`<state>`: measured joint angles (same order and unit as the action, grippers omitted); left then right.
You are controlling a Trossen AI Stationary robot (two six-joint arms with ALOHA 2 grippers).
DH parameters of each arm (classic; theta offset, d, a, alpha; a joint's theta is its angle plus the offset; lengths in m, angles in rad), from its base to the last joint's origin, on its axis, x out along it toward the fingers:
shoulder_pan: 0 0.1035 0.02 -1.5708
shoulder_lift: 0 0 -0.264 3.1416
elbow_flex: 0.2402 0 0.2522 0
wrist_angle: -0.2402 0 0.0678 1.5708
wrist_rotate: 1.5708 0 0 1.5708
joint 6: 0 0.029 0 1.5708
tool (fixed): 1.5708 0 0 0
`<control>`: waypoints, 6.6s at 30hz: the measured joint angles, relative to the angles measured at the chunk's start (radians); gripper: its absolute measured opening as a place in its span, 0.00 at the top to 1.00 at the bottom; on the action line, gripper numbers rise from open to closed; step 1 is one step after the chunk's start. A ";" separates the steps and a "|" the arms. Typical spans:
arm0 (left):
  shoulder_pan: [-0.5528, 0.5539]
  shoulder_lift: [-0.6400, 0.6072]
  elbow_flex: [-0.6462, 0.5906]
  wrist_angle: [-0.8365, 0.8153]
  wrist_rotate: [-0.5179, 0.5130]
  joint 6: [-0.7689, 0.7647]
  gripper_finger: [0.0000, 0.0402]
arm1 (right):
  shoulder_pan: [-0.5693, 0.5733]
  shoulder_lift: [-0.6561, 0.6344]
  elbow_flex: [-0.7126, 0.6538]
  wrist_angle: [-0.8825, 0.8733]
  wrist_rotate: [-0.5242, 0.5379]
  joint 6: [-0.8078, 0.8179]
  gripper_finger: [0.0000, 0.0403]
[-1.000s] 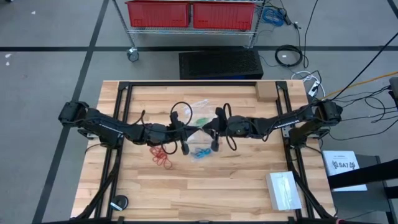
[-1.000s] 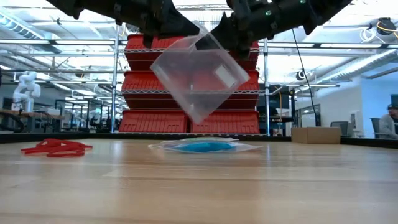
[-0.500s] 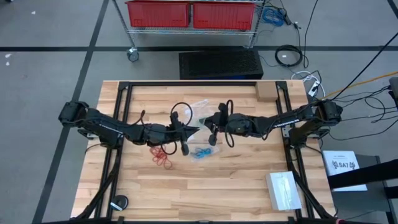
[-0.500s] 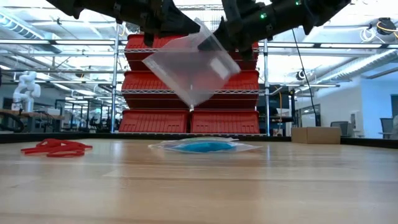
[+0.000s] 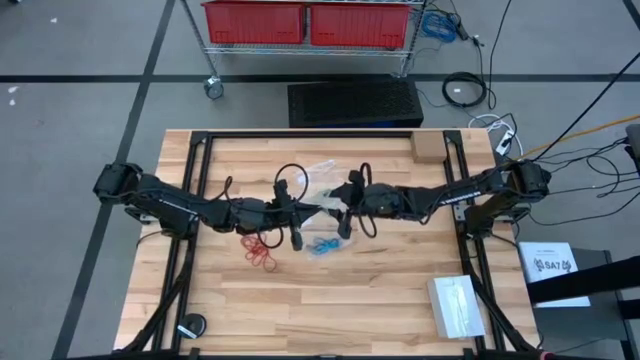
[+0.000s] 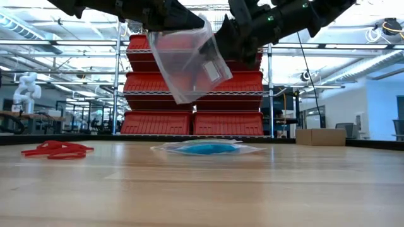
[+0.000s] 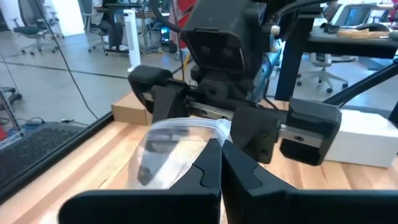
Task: Sort rubber bands
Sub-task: Open the right transparent zip bag, then put the red rubber band into the right transparent zip bag
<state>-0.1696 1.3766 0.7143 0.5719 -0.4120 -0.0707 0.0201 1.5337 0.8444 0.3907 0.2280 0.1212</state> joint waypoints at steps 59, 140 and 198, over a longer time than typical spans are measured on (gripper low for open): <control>0.055 -0.657 -0.302 -0.162 -0.256 0.173 1.00 | 0.107 0.583 0.626 -0.346 -0.183 -0.080 0.49; 0.085 -0.749 -0.303 -0.309 -0.270 0.189 1.00 | -0.032 0.947 1.443 -1.032 -0.327 -0.292 0.97; 0.085 -0.750 -0.302 -0.331 -0.283 0.189 1.00 | -0.031 1.057 1.442 -1.133 -0.332 -0.289 0.97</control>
<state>-0.0845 0.6270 0.4122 0.2405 -0.6952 0.1181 -0.0108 2.5903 2.2864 -0.7424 -0.1038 -0.1682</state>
